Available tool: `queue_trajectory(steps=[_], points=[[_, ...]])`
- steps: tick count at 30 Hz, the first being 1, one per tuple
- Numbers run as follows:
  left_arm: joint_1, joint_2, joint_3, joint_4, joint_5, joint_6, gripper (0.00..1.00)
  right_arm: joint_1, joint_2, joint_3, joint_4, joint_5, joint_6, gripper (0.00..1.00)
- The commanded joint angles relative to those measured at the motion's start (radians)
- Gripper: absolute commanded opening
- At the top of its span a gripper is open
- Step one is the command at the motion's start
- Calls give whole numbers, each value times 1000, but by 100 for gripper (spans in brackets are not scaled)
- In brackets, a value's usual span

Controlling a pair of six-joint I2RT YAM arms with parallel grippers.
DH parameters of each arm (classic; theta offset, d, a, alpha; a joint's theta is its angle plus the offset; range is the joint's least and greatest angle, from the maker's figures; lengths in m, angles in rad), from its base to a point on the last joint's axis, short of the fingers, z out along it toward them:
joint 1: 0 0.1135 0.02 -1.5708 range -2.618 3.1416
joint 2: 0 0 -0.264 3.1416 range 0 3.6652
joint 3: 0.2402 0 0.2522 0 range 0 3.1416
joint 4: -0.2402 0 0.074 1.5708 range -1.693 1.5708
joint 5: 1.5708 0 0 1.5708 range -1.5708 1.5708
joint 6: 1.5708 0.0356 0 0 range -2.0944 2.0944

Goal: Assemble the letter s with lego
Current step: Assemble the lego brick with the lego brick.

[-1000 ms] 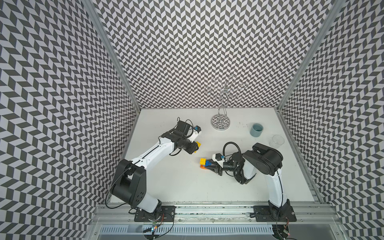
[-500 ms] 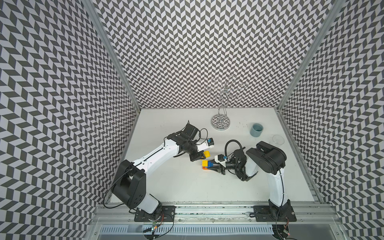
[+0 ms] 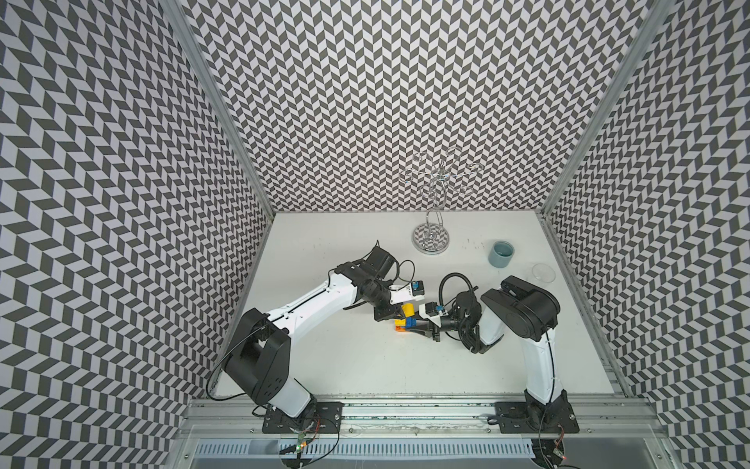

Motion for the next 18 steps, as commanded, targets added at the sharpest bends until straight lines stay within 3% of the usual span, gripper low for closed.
queue_trajectory(steps=[1, 18], points=[[-11, 0, -5, -11, 0, 23, 6, -2, 0, -6, -13, -1, -18, 13], [-23, 35, -6, 2, -55, 30, 6, -2, 2, -8, -6, -2, -10, 13]])
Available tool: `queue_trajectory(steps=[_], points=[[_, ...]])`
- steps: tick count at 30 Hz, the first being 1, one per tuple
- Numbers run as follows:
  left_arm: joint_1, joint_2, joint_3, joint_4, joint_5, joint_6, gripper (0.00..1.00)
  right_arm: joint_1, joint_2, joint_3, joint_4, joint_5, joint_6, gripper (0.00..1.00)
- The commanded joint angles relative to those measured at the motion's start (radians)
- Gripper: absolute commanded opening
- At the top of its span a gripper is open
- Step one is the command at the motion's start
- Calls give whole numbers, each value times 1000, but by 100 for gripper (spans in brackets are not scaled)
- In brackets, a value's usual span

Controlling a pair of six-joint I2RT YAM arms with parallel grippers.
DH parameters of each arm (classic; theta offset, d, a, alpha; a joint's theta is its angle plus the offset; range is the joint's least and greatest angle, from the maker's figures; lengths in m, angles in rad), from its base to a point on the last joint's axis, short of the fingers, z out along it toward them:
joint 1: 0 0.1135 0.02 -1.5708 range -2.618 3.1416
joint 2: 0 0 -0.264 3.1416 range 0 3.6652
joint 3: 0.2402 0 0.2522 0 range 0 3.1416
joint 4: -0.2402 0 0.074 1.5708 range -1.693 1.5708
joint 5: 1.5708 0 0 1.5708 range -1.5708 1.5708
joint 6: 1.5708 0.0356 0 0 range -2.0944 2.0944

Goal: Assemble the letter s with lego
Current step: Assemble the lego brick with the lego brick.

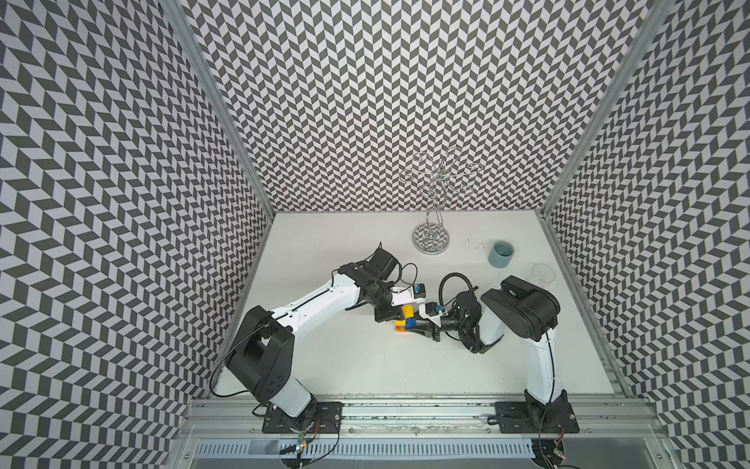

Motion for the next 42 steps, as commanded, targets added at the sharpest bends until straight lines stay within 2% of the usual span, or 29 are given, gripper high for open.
queue_trajectory(steps=[1, 27, 42], points=[[-12, 17, -7, 1, -8, 16, 6, -2, 3, -9, -5, -1, -11, 13], [-60, 69, 2, -7, -58, 34, 6, -2, 5, -8, 13, 5, 9, 13], [-97, 128, 56, -21, -52, 27, 5, -2, 13, -5, 17, 5, 13, 13]])
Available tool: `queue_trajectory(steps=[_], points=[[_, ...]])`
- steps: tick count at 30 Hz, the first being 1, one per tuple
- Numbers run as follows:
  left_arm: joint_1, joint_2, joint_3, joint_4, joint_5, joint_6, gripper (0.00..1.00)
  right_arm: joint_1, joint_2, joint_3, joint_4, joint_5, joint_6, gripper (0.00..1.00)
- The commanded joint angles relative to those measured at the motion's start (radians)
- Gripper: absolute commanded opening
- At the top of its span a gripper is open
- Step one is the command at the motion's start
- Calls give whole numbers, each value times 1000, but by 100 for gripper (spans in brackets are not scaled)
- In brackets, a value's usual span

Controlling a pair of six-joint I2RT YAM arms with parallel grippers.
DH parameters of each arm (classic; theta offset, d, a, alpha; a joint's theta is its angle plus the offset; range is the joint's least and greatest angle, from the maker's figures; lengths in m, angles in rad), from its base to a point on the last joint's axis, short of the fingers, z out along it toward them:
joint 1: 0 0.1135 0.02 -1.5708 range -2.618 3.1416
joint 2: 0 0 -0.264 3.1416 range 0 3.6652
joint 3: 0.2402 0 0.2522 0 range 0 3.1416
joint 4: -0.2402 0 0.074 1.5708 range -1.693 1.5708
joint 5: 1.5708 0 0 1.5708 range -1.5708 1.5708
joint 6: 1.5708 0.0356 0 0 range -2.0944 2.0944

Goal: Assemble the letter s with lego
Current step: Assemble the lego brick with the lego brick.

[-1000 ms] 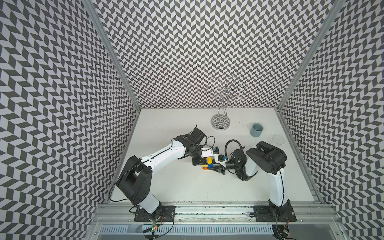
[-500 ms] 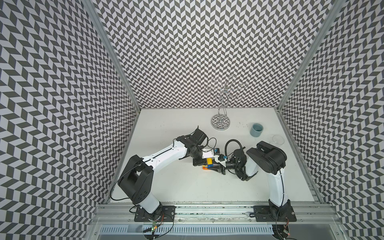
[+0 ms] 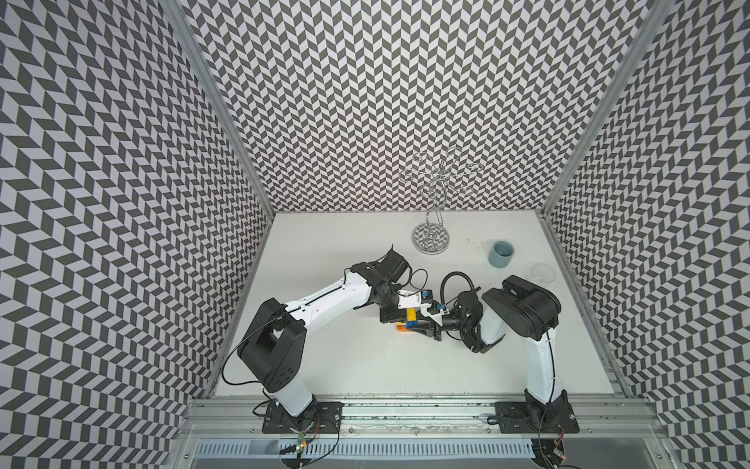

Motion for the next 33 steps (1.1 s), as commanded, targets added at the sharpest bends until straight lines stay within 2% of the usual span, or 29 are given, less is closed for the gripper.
queue_trajectory(steps=[1, 33], points=[[-34, 48, 1, 14, 33, 2, 5, 5, 14, 0, 19, 7, -17, 13], [-97, 126, 64, -14, 6, -12, 5, 6, 31, 4, 26, -4, -18, 13]])
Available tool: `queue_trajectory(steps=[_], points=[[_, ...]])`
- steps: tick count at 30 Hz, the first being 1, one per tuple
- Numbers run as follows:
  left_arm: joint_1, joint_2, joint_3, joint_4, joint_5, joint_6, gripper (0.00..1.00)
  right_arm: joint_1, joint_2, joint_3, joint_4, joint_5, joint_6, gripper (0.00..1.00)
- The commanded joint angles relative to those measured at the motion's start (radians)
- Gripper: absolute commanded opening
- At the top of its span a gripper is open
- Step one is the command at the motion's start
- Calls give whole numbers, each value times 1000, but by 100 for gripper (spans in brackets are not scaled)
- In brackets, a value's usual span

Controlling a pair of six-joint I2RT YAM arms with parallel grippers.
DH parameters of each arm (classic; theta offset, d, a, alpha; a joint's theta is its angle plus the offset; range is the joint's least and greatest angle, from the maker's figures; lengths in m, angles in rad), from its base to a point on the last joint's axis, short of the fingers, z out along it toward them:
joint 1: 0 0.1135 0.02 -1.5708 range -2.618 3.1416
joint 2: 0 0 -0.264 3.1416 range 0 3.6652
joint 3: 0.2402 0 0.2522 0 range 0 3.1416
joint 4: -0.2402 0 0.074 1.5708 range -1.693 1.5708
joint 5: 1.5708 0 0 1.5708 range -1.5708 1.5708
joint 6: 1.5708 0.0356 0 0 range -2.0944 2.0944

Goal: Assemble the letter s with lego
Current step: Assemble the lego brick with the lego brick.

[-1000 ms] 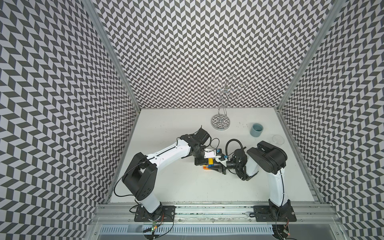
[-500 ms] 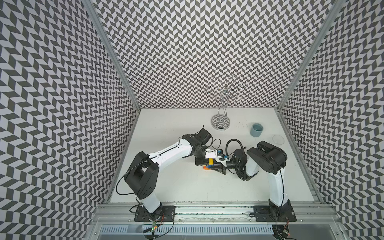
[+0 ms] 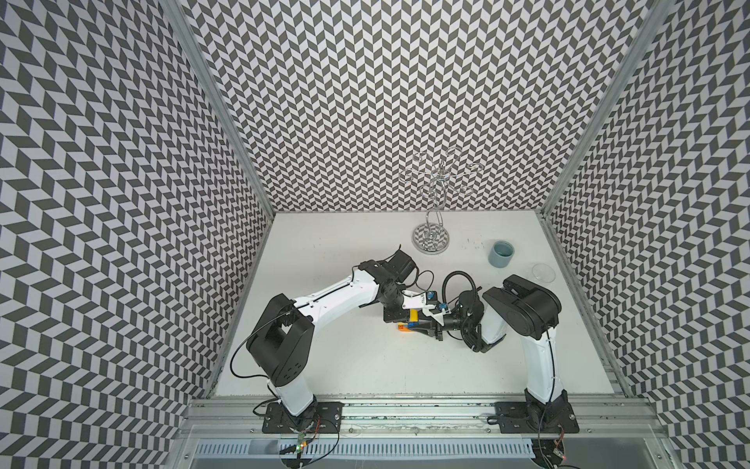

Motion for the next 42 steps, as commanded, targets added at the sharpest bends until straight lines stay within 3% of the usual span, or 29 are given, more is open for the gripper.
queue_trajectory(steps=[1, 14, 42], points=[[-69, 76, 3, 34, 41, -9, 5, 19, 25, 5, 20, 11, -19, 13], [-103, 127, 32, 8, -25, -13, 5, 19, 30, 2, 23, 18, -22, 29], [-129, 151, 23, -10, -94, -27, 4, 20, 30, 7, 8, 9, -35, 28]])
